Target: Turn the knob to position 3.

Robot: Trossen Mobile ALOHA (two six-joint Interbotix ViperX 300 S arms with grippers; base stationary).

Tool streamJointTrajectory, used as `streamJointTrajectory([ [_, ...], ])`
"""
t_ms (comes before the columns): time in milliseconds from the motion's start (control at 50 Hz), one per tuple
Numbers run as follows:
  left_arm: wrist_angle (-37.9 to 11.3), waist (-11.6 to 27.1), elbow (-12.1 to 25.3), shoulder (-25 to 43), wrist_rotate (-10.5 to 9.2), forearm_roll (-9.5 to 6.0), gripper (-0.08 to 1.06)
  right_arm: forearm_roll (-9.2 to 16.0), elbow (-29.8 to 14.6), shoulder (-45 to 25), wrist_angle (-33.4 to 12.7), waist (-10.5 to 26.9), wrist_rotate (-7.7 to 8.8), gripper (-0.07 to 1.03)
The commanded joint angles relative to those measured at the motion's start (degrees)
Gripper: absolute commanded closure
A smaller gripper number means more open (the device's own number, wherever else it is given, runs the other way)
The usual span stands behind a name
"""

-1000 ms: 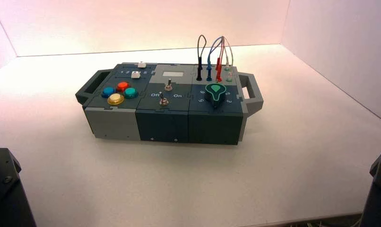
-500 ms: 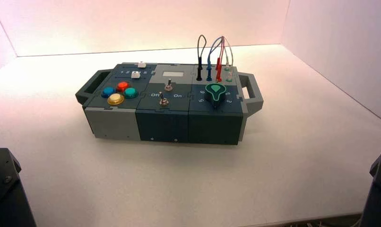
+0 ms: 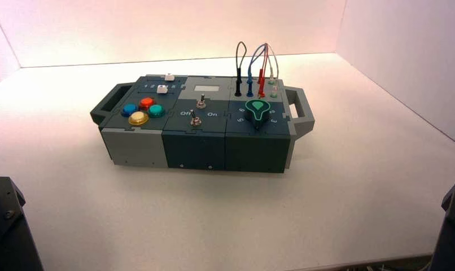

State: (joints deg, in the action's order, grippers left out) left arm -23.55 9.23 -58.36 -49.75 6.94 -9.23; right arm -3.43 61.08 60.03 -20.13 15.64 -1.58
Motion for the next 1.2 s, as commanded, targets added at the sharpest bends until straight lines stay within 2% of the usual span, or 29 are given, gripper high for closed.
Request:
streamJointTrajectory([
  [20, 0.26, 0.97, 2.02, 2.29, 0.18, 0.0, 1.01, 0.09, -1.23, -1.05, 1.05, 0.18, -0.09, 0.99],
  [120, 0.0, 3.43, 2.72, 4.31, 0.09, -0.09, 1.01, 0.09, -1.23, -1.49, 1.14, 0.18, -0.09, 0.99],
  [360, -3.16, 13.71, 6.42, 13.27, -0.09, -0.09, 1.01, 0.0, -1.58, -3.52, 1.14, 0.18, -0.09, 0.99],
  [540, -5.36, 20.21, 8.96, 19.69, -1.49, -0.35, 1.01, -0.09, -1.67, -3.43, 1.23, 0.18, -0.09, 0.99],
  [680, -6.86, 25.75, 11.07, 24.96, -1.76, -0.53, 1.01, -0.18, -1.85, -3.34, 0.97, -0.26, -0.09, 0.99],
  [1200, -7.47, 37.0, 16.79, 38.5, -1.85, -0.97, 1.01, -0.35, -2.11, -4.04, 0.53, -0.88, -0.09, 0.99],
])
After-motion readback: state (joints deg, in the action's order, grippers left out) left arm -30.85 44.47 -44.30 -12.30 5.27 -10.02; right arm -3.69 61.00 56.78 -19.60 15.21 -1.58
